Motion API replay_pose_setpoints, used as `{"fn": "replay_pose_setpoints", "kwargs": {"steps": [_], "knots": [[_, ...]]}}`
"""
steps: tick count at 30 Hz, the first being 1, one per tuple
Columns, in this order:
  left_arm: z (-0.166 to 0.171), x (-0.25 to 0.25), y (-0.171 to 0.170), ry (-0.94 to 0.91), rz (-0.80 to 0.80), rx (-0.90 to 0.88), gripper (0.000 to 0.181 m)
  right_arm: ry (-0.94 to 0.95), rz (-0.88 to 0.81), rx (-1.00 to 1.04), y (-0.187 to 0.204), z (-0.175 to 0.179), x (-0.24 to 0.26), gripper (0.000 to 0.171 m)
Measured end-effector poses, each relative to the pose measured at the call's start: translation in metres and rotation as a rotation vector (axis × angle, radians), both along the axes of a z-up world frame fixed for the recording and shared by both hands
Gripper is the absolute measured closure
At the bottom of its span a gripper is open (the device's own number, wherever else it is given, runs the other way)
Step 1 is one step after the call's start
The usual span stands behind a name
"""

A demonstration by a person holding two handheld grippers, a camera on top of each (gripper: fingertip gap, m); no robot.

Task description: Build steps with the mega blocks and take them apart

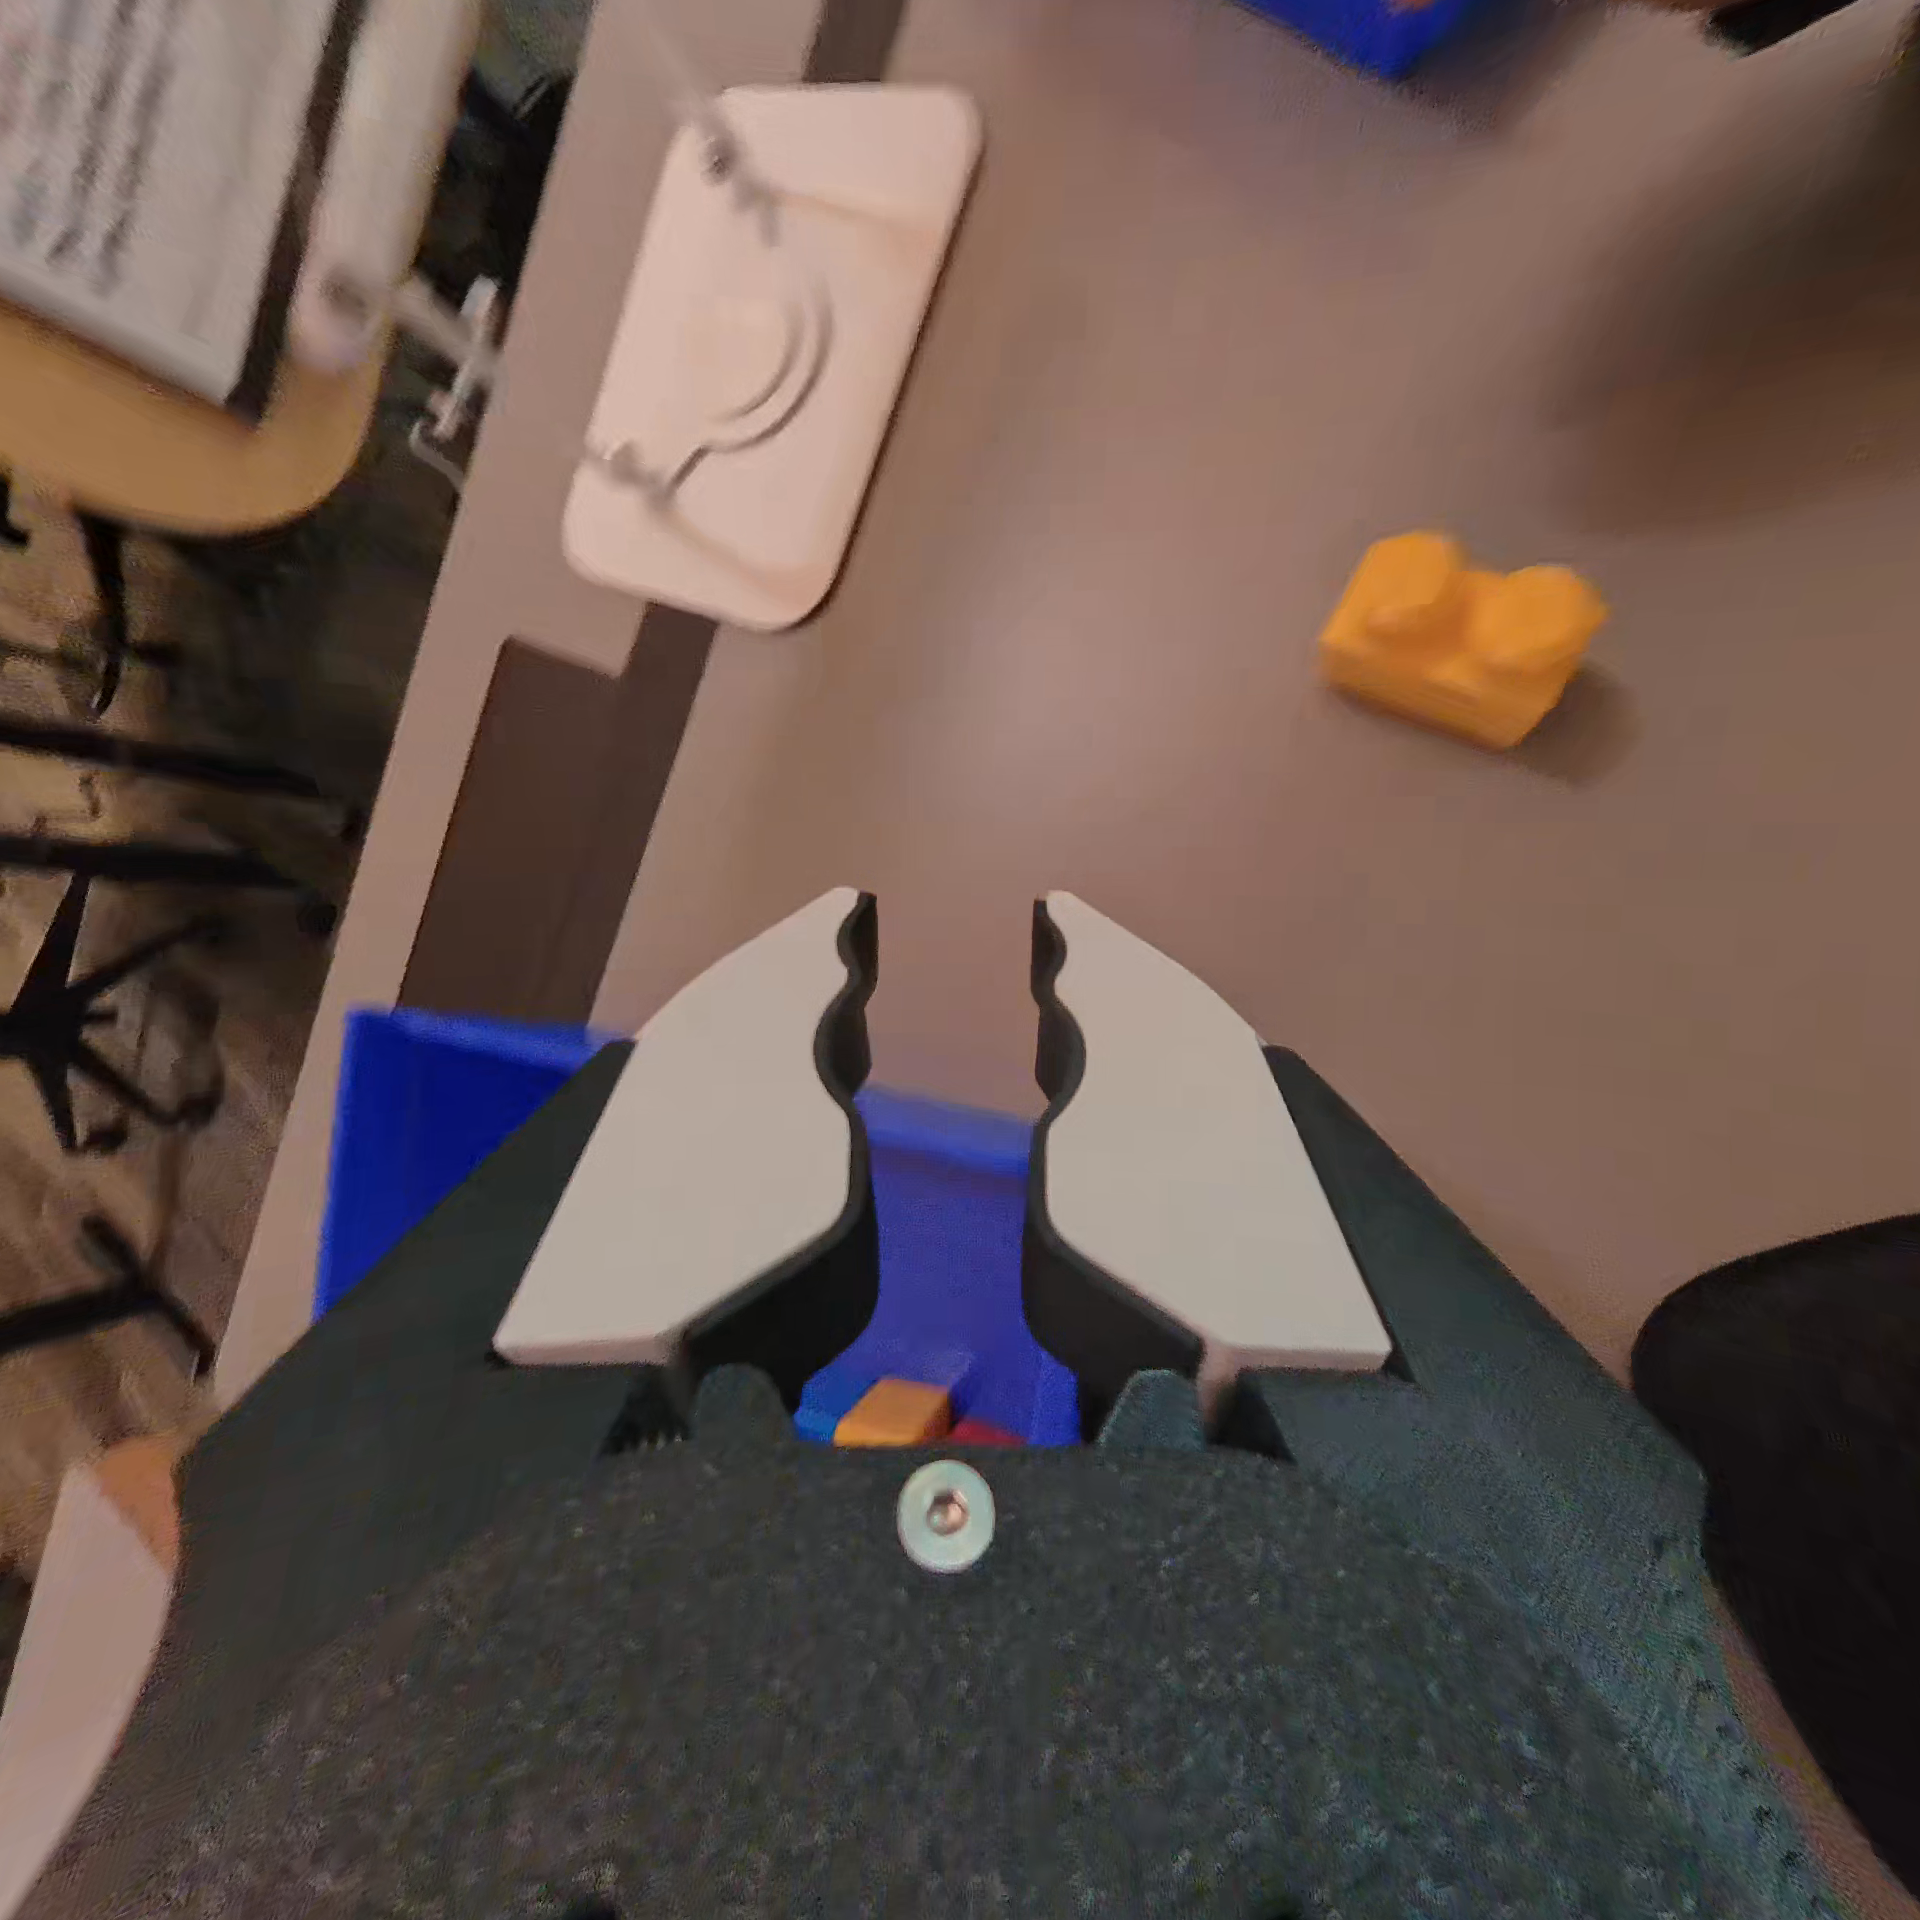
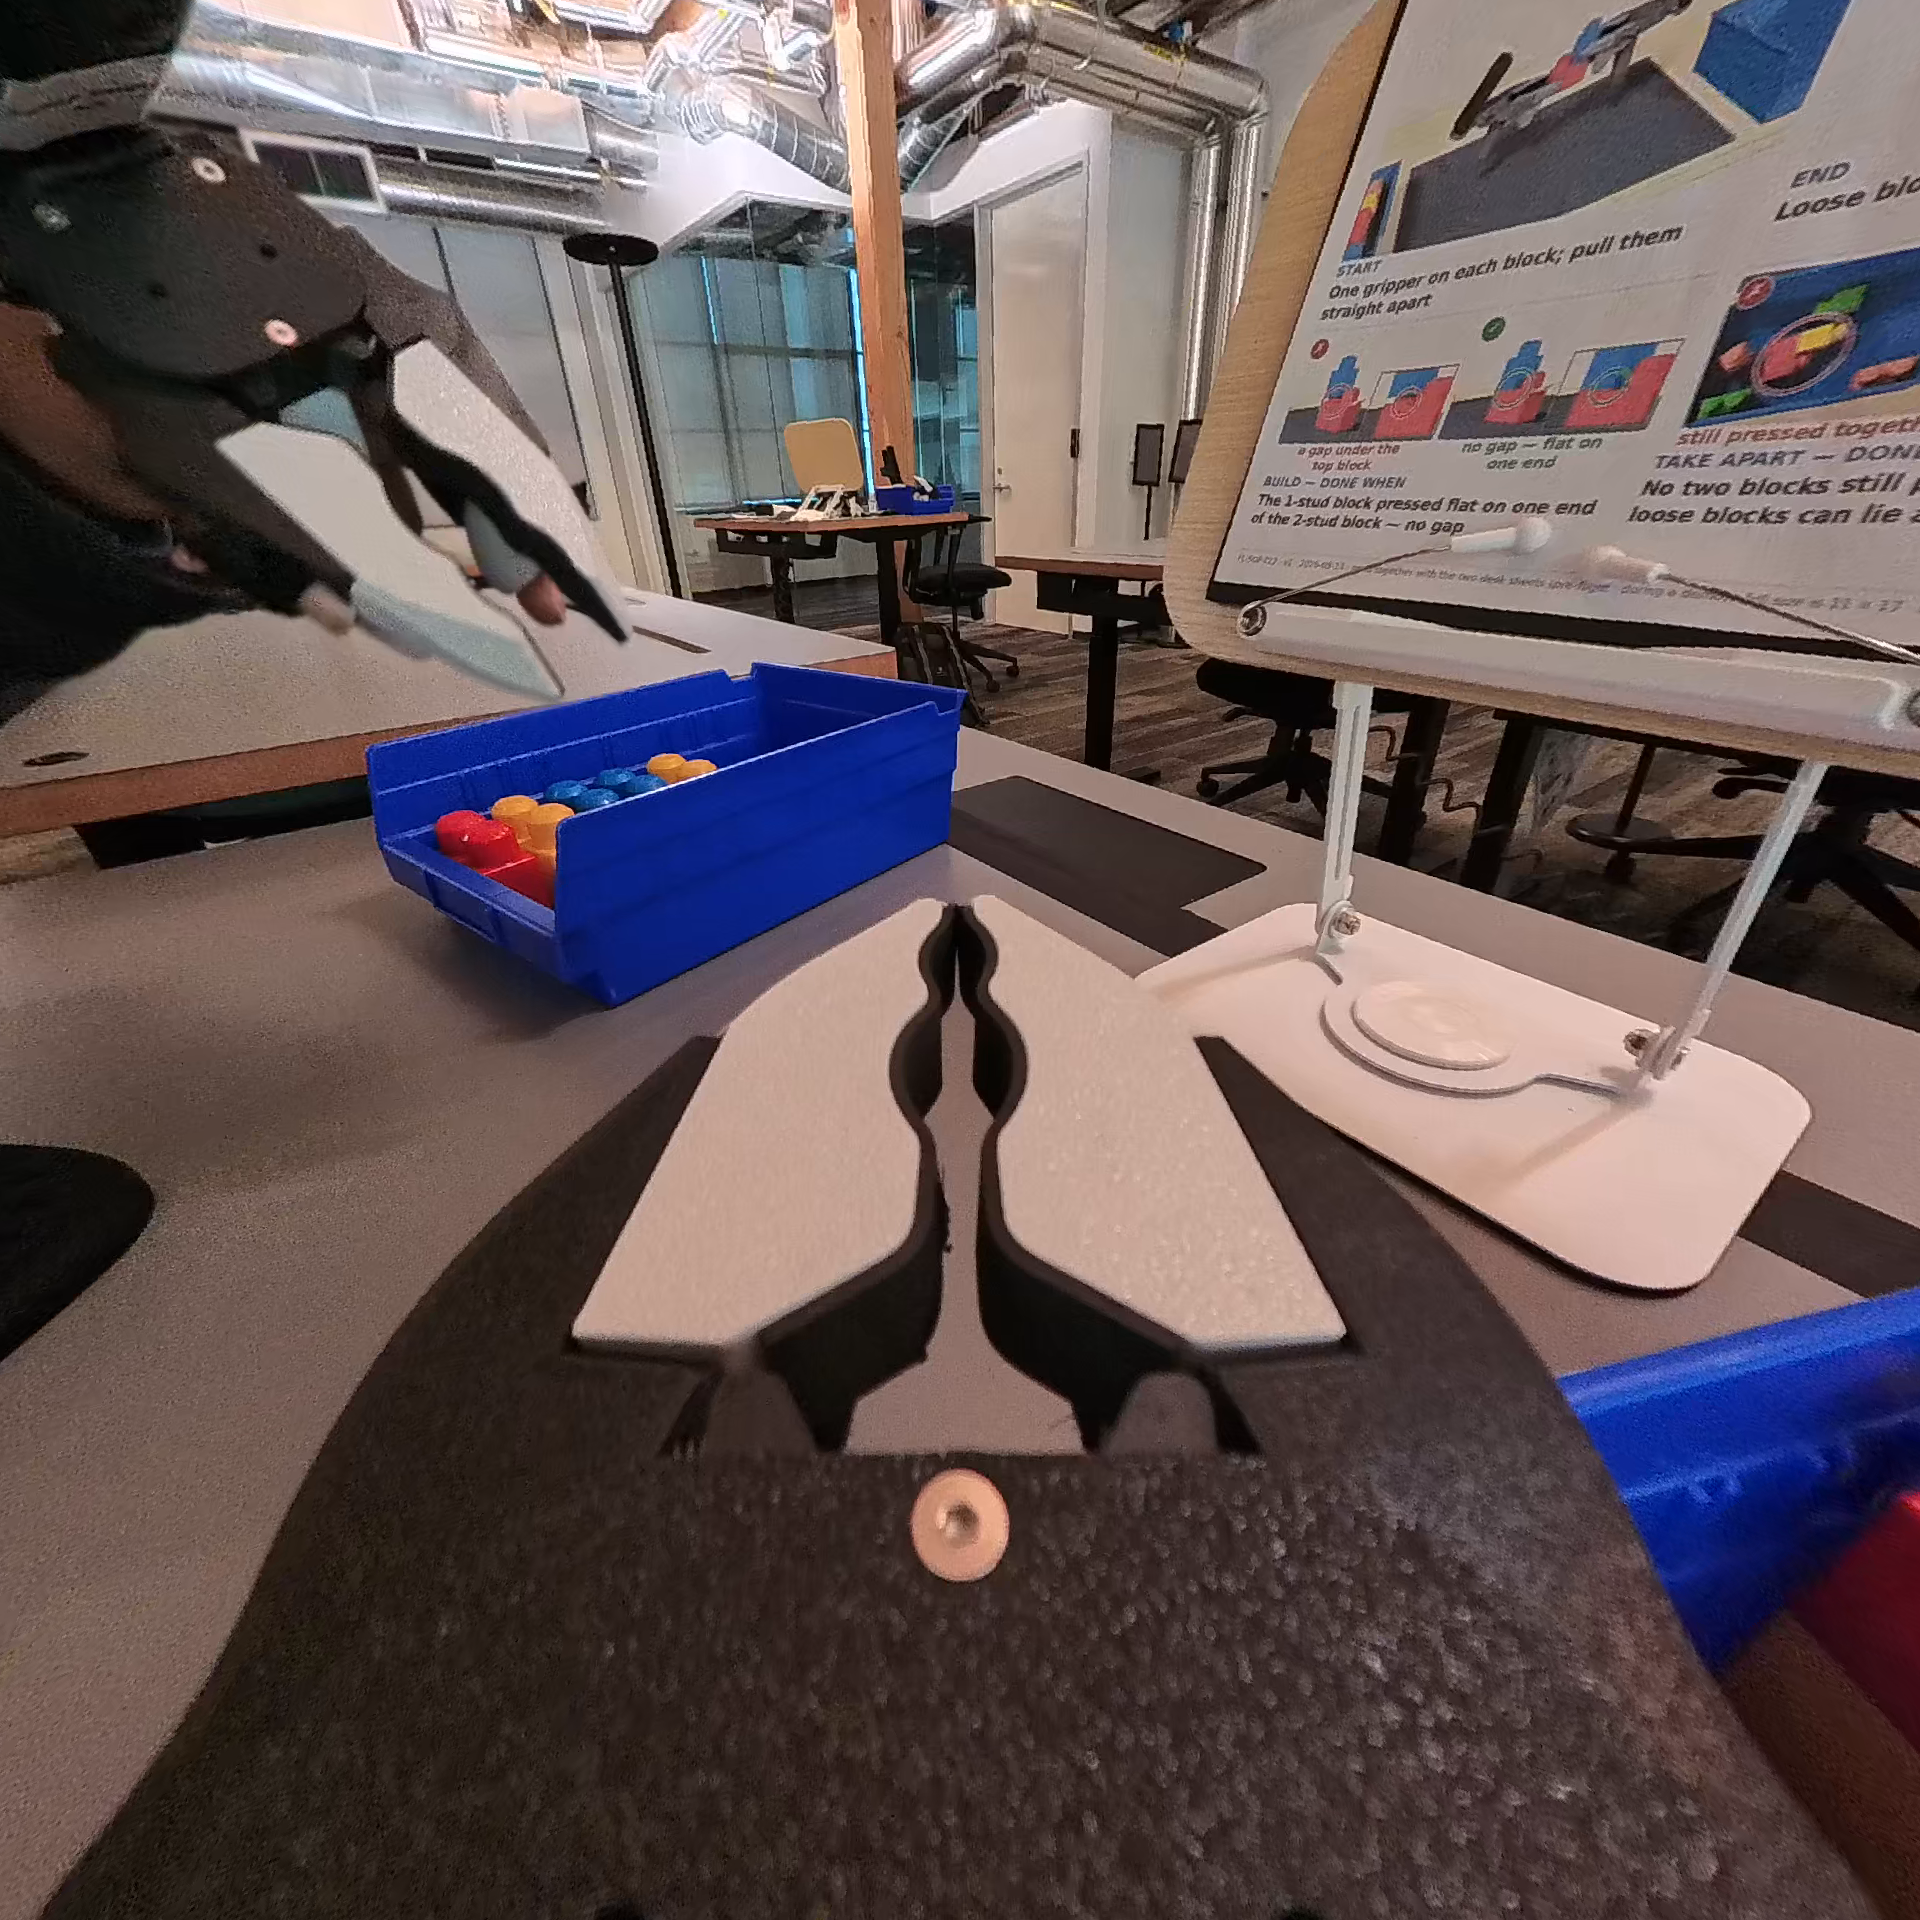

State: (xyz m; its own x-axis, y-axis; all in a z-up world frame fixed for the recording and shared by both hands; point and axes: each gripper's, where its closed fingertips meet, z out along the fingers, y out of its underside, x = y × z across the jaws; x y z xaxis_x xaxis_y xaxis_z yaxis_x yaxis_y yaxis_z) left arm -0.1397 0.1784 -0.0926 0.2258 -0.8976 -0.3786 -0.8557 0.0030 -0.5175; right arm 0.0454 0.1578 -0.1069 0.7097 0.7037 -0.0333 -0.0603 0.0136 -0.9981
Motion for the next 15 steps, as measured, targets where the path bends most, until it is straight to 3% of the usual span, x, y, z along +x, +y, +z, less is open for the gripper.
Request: {"fn": "replay_pose_setpoints", "kwargs": {"steps": [1, 4, 9, 15], "knots": [[0.003, -0.017, 0.009, 0.003, 0.039, -0.001, 0.153, -0.001, -0.001, 0.000, 0.000, 0.000, 0.000, 0.171], [-0.002, -0.069, 0.028, 0.026, 0.138, -0.040, 0.155, 0.000, -0.003, -0.003, 0.000, -0.001, 0.001, 0.171], [-0.044, -0.147, 0.041, 0.126, 0.314, -0.193, 0.150, -0.003, -0.008, -0.003, 0.001, -0.002, 0.001, 0.171], [-0.085, -0.195, 0.037, 0.203, 0.412, -0.328, 0.146, -0.007, -0.018, -0.006, 0.002, -0.004, 0.003, 0.171]]}}
